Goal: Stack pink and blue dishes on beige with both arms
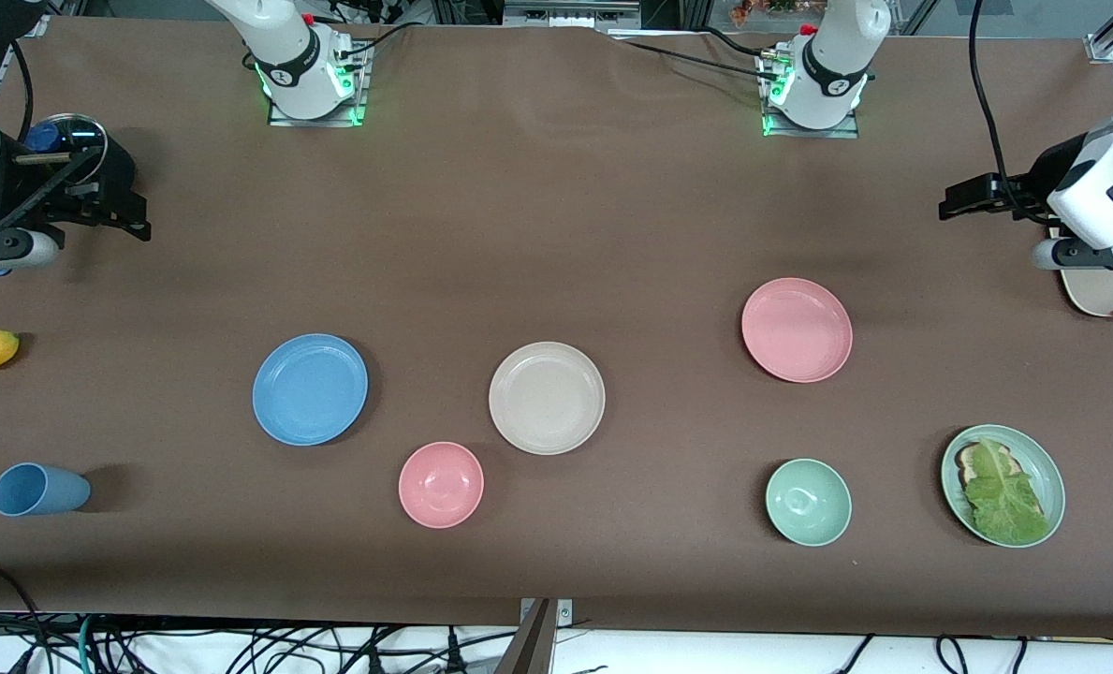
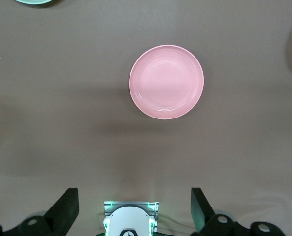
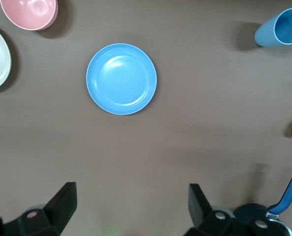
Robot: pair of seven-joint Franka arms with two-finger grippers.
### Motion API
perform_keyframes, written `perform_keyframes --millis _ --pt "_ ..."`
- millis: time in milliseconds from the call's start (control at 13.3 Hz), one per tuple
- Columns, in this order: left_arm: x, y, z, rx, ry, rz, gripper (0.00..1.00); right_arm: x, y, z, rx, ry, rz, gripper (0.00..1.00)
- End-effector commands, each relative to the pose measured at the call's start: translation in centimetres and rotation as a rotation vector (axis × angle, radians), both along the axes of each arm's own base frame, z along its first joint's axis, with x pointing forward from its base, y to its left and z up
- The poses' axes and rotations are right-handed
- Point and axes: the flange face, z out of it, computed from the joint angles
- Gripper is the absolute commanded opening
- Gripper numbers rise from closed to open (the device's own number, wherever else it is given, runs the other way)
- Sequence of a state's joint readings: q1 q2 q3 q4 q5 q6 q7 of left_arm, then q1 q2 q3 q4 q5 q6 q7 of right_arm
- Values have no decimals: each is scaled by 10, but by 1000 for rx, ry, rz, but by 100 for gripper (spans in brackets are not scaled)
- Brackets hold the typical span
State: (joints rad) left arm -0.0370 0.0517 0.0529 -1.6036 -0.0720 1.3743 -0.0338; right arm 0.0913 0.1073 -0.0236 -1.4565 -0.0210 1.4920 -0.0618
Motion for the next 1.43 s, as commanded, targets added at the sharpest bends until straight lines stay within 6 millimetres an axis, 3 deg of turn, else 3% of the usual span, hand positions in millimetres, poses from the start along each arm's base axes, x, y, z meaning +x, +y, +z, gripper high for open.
perform_keyframes --millis 0,1050,1125,1200,1275,1350 --pt "4 1 5 -9 3 -15 100 -8 -1 4 -5 -10 -11 100" --pt "1 -4 9 -27 3 -12 100 -7 -10 0 -7 1 -28 100" --pt "4 -4 3 -27 11 -13 100 -7 -9 0 -7 1 -27 100" --pt "13 -11 -15 -21 37 -24 100 -7 -9 0 -7 3 -27 100" --pt "28 -19 -51 -11 98 -40 100 -7 -9 0 -7 3 -25 100" --pt "38 -22 -69 -2 121 -46 100 -7 -9 0 -7 3 -25 100"
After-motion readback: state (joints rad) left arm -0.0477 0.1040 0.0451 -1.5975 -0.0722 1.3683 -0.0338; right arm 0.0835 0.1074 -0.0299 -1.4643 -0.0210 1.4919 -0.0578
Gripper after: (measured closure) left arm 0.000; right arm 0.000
